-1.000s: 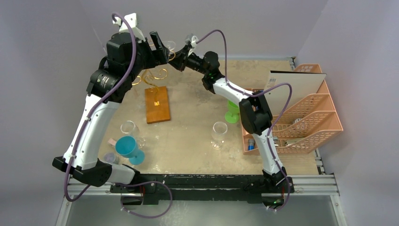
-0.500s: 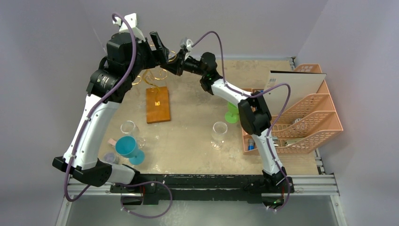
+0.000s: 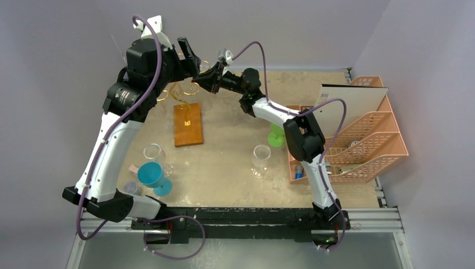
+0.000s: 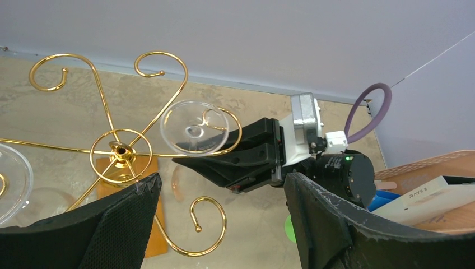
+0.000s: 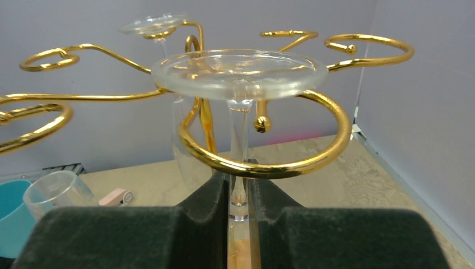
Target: Place the wine glass upside down on the wine glass rack
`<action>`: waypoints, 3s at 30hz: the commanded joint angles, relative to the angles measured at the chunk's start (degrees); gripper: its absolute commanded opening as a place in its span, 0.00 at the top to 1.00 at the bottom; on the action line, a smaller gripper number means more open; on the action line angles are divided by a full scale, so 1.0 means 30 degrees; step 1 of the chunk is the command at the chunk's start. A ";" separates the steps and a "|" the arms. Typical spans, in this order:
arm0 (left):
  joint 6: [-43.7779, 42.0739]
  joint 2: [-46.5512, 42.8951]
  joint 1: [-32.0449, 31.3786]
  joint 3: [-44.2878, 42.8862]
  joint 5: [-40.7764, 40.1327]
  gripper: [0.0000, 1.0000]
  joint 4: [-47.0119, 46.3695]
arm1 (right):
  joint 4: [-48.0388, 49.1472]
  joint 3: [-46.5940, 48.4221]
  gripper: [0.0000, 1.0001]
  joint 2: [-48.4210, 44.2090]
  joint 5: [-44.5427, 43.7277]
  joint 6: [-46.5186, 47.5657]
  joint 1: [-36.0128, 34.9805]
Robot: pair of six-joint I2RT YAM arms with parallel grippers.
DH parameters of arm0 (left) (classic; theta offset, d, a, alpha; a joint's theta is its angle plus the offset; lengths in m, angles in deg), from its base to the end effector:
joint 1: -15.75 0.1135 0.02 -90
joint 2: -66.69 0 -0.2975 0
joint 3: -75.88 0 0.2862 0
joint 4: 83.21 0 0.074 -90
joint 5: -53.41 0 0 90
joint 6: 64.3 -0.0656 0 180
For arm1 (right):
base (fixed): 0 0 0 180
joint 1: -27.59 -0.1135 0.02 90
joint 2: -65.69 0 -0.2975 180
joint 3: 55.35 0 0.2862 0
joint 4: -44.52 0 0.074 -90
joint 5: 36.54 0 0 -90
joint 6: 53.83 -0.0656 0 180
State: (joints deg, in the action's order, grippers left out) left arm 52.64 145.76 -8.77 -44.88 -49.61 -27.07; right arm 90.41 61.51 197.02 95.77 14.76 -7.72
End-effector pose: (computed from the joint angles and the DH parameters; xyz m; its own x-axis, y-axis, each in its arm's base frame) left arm 0.2890 -0.1156 0.5615 -0.2957 -0.3503 -0.8888 0.0807 0.9179 -0.3886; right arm 0.4626 0.3818 0.3293 0.0689 0.3796 -0.9226 -0.9896 0.1427 -0.0152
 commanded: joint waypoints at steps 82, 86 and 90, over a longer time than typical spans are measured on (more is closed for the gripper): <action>-0.2115 -0.1435 0.0294 0.0862 0.0955 0.17 -0.1753 | -0.0296 -0.4469 0.38 -0.4730 -0.5190 0.1889 0.0024; -0.2556 -0.1874 0.0306 0.0792 0.1146 0.07 -0.1700 | 0.0143 -0.6464 0.34 -0.6141 -0.5620 0.1879 0.0027; -0.2967 -0.2552 0.0321 0.0856 0.1862 0.04 -0.1391 | -0.0149 -0.8951 0.34 -0.8565 -0.6118 0.1997 0.0043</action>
State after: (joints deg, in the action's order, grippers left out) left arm 46.49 141.10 -8.26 -42.22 -46.59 -29.89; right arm 85.89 38.95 179.99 79.48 20.57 -7.65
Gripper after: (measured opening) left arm 0.952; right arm 0.660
